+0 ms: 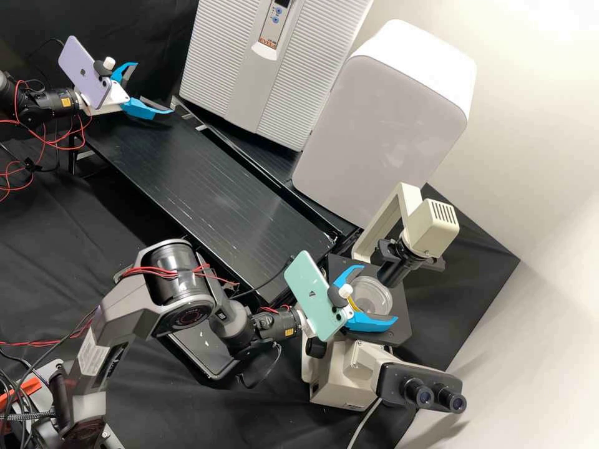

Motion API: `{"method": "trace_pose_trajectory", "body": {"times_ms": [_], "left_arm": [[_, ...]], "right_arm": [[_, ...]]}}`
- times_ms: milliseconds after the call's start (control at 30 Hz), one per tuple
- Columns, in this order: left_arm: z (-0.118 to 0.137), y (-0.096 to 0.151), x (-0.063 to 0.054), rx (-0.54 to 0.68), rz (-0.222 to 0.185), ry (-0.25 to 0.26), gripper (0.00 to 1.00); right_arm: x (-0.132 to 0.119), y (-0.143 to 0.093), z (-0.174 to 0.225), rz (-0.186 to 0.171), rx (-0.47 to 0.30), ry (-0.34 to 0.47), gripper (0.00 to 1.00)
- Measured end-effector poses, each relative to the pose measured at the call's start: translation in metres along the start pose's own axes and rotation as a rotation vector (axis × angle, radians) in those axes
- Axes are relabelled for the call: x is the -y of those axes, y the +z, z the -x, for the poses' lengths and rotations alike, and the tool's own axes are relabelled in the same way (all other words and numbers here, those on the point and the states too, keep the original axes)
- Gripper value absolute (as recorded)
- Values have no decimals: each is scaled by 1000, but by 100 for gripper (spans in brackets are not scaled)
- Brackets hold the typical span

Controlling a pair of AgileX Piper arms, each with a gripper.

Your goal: Place the petri dish on the microscope

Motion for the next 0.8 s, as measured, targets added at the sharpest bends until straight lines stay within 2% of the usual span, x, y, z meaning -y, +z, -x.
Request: {"method": "trace_pose_trajectory", "body": {"times_ms": [133, 167, 800], "left_arm": [[0, 0, 0, 0, 0, 0, 100], [0, 0, 0, 0, 0, 0, 100], [0, 0, 0, 0, 0, 0, 100]], "right_arm": [[0, 0, 0, 0, 0, 0, 0], [0, 0, 0, 0, 0, 0, 100], [0, -2, 17, 2, 22, -5, 100]]}}
